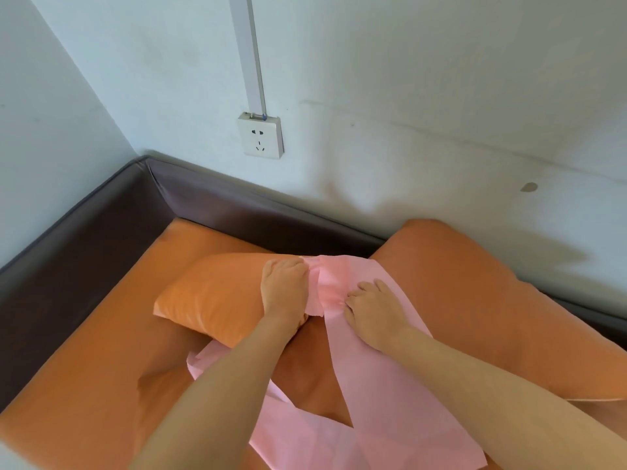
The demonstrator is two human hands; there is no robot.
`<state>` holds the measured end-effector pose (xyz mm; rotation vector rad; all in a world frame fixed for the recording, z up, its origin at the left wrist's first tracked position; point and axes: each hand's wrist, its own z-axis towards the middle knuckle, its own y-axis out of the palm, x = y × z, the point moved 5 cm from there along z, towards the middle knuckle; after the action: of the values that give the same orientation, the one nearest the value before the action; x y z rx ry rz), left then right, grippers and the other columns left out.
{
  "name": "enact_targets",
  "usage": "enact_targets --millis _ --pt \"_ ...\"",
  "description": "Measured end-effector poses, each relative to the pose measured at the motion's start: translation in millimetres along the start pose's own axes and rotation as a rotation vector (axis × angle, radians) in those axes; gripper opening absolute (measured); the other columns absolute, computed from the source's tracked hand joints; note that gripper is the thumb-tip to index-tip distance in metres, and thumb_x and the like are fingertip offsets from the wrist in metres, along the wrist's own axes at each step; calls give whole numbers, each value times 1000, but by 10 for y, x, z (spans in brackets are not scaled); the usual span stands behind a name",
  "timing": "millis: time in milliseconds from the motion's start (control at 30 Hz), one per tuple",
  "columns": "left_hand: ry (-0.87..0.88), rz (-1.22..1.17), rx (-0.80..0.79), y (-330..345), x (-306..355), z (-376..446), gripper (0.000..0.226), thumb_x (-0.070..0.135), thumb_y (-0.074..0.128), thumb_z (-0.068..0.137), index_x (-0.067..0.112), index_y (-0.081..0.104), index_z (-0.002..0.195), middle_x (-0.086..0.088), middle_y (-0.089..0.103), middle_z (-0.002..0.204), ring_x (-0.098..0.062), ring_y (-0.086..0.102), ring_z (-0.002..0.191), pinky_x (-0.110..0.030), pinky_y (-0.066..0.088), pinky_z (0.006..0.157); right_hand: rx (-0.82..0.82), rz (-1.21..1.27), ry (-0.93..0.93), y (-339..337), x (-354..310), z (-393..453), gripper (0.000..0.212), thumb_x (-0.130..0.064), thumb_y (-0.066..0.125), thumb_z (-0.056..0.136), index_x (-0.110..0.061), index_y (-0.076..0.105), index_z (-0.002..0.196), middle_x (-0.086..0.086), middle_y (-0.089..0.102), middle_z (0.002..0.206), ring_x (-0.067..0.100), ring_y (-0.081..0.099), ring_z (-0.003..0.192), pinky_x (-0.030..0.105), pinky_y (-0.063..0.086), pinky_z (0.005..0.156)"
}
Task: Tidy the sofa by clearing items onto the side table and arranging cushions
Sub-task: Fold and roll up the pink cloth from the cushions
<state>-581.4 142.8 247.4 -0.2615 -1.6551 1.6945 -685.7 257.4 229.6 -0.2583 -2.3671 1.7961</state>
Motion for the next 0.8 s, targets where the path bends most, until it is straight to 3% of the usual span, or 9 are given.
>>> enact_targets --millis 100,167,300,367,467,567,667,733,800 --pt "-17 -15 39 -213 -14 -92 13 -1 75 77 13 75 77 -4 73 79 -27 68 79 -41 52 86 46 -9 -40 -77 -78 -154 25 -21 46 98 -20 68 108 -3 66 108 21 54 106 40 32 104" --pt "-8 -30 77 -343 -4 -168 14 -3 75 76 11 75 80 -6 73 78 -29 69 77 -41 53 84 135 -32 -73 -145 -113 -289 12 -21 63 87 -21 72 79 -5 68 77 20 60 75 36 46 77" --pt "50 -97 153 -563 104 -419 14 -2 66 81 7 75 87 -10 74 86 -30 70 83 -46 50 92 275 -10 -223 -254 -245 -641 31 -23 52 83 -18 64 55 -3 54 49 19 49 46 28 39 47" --pt "92 -119 167 -622 166 -580 18 -2 62 85 7 75 92 -10 74 97 -30 70 92 -48 46 99 327 15 -306 -322 -326 -813 35 -26 45 81 -19 60 51 -4 48 44 19 44 41 26 28 44" --pt "41 -154 80 -674 247 -833 26 2 53 96 9 71 114 -9 65 126 -29 58 121 -38 33 113 374 53 -373 -406 -415 -1030 37 -35 45 78 -18 49 46 -5 41 41 18 39 38 25 22 47" --pt "-62 -241 74 -751 252 -1066 29 8 48 100 13 67 122 -5 61 133 -27 51 129 -38 35 114 465 84 -366 -542 -465 -1156 37 -35 44 82 -17 52 49 -4 45 44 19 42 39 27 29 46" --pt "-37 -339 161 -908 298 -1280 26 2 52 97 8 71 114 -10 67 123 -32 61 117 -45 47 104 605 100 -315 -682 -441 -1222 24 -27 47 84 -14 62 70 0 61 64 23 54 52 30 36 50" --pt "-34 -378 207 -1027 325 -1395 25 -3 54 95 5 72 110 -13 69 117 -33 64 111 -35 48 99 633 134 -277 -785 -412 -1236 17 -21 61 82 -11 65 96 4 68 92 25 63 73 34 46 59" --pt "-38 -398 238 -1171 369 -1484 25 -2 55 95 6 71 112 -11 70 116 -30 65 110 -20 42 94 595 197 -267 -906 -427 -1211 44 -20 73 78 -8 59 118 7 64 117 27 65 93 38 51 70"
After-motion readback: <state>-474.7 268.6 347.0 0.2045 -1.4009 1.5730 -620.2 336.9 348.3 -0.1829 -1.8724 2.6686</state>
